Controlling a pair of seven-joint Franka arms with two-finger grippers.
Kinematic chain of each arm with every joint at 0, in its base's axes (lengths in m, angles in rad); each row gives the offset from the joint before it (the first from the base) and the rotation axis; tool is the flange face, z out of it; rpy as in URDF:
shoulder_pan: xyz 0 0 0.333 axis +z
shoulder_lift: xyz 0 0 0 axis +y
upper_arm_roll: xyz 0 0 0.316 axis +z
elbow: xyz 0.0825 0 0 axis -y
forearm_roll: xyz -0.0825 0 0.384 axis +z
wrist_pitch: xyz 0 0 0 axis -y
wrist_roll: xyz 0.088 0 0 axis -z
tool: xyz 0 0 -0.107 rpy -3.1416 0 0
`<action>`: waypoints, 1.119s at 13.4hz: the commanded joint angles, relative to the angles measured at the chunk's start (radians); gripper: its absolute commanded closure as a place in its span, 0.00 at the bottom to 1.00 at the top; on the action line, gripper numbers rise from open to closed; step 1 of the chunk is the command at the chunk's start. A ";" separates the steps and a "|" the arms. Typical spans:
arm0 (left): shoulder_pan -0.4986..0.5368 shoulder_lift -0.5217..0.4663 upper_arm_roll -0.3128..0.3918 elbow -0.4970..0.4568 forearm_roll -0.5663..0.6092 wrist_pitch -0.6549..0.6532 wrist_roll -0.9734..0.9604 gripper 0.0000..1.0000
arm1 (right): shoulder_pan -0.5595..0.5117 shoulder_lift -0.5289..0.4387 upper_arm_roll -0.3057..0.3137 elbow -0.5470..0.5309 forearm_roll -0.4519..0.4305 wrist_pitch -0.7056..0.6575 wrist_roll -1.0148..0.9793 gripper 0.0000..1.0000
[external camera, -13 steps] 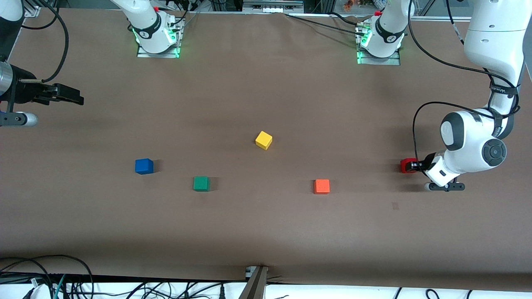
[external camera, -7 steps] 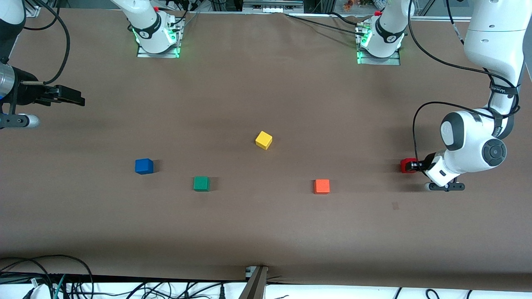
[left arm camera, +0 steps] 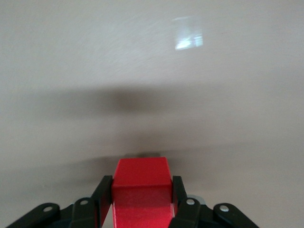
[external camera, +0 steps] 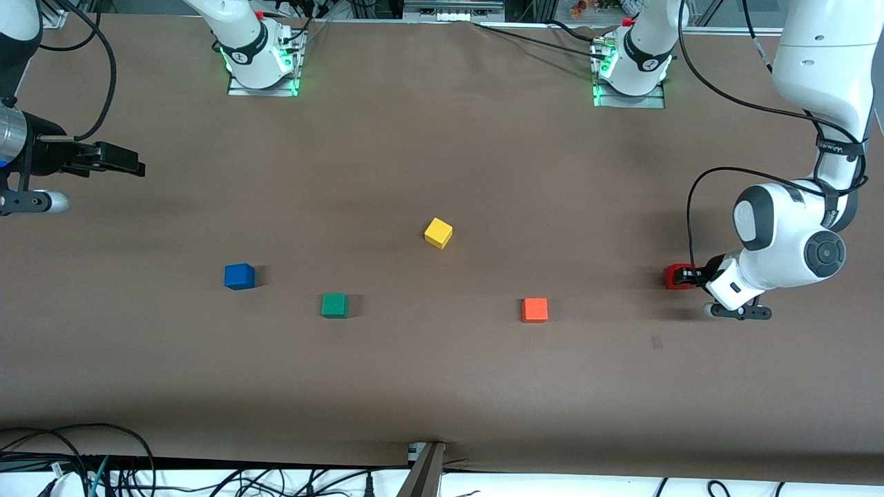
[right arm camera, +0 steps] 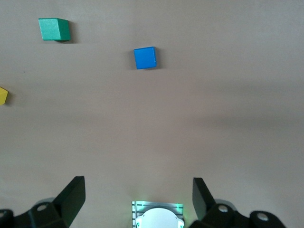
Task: Pass red block to right arm, stack on blue
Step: 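Close the left gripper on the red cube, then carry the red cube toward the right gripper while the right gripper approaches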
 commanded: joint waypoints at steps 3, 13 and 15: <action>0.015 -0.128 -0.077 -0.001 -0.029 -0.059 0.218 1.00 | -0.011 0.010 0.004 0.021 0.029 -0.009 -0.011 0.00; -0.008 -0.088 -0.126 0.094 -0.732 -0.099 1.112 1.00 | -0.052 0.111 0.003 0.023 0.349 -0.009 -0.004 0.00; -0.011 -0.015 -0.172 0.146 -0.918 -0.097 1.295 1.00 | -0.059 0.168 0.001 0.023 0.494 -0.008 -0.010 0.00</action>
